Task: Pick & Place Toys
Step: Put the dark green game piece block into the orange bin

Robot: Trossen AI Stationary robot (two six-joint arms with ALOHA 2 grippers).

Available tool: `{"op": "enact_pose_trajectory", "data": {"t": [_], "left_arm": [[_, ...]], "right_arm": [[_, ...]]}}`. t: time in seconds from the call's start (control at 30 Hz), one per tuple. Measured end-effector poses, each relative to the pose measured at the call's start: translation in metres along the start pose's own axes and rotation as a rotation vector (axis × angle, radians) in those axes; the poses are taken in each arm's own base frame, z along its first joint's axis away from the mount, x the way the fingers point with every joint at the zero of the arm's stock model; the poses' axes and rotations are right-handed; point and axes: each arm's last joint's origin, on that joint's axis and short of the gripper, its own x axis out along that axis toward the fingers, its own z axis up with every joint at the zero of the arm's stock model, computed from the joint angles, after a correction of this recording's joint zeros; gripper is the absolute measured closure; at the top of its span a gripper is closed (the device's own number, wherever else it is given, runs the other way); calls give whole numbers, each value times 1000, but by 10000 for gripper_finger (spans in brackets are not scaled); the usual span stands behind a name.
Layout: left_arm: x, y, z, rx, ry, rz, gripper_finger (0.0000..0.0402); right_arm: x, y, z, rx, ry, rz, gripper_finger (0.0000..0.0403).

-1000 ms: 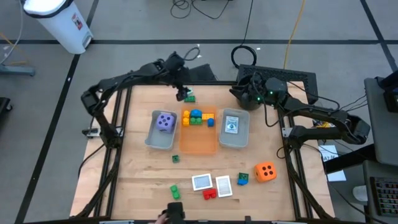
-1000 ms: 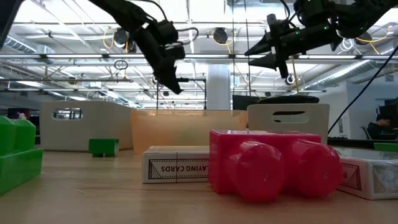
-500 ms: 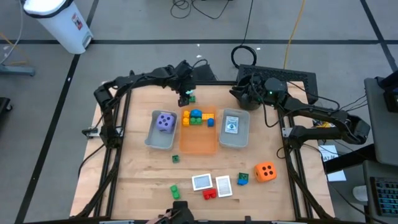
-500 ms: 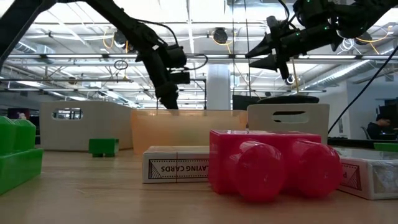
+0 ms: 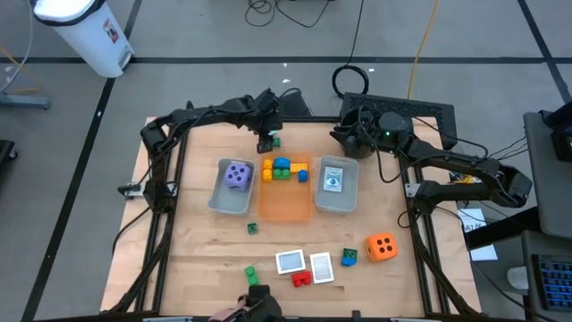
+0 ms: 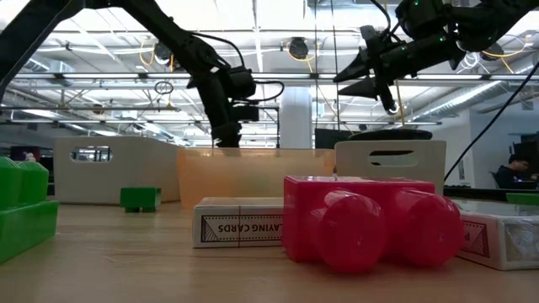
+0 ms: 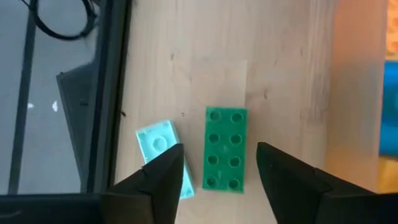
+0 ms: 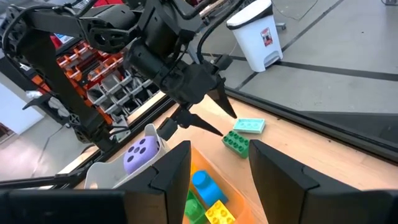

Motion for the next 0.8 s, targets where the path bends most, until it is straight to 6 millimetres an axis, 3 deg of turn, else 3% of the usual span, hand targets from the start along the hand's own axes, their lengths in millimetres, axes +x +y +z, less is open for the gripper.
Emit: {"op": "enact_pose_trajectory", "data": {"t": [0.3,0.8], "left_arm": [[0,1,1,1,-2,8,138],[17,-7,-1,-38,16,-94,133]], "right_arm": [[0,-1,-2,2,16,-8,245],[0,-1,-2,25,21,-10,245]]}}
